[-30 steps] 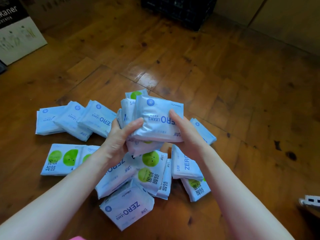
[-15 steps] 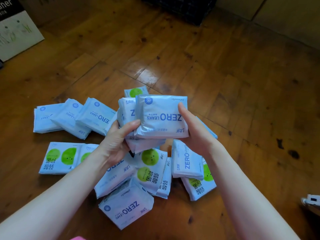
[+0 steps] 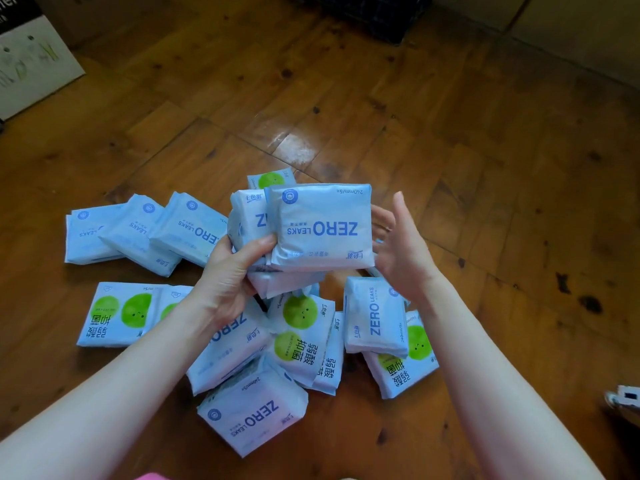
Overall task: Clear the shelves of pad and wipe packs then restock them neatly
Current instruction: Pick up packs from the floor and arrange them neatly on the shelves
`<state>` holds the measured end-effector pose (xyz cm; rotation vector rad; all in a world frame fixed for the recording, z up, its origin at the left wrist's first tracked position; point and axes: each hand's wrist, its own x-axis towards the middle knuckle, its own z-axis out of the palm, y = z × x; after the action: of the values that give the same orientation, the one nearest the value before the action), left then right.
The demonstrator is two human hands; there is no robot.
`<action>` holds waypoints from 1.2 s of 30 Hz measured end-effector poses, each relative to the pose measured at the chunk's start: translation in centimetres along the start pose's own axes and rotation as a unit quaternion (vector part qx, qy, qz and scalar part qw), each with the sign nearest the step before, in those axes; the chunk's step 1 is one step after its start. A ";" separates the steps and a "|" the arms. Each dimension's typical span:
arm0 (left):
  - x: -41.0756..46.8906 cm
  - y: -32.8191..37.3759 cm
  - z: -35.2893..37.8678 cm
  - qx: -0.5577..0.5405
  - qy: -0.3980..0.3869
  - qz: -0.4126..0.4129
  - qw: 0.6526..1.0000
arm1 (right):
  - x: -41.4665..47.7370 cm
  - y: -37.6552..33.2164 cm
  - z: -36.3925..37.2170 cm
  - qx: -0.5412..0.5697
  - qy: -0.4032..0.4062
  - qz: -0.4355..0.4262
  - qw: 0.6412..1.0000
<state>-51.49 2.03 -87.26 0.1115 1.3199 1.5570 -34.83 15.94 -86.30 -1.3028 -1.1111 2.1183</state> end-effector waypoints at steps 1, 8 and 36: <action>0.0 0.0 0.0 -0.004 0.010 0.001 1.000 | 0.9 0.6 -1.1 -0.084 0.070 -0.021 0.994; 0.6 -0.3 -0.3 -0.005 0.033 -0.008 0.999 | 5.8 5.4 -8.0 -0.593 0.163 0.000 0.789; -17.2 17.8 12.6 0.086 0.135 -0.118 0.980 | -21.0 -17.4 1.0 -0.156 0.136 0.070 0.976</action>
<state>-46.87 0.54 -59.90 -0.1497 1.6176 1.2859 -26.67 11.41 -60.63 -1.8021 -1.2996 1.8316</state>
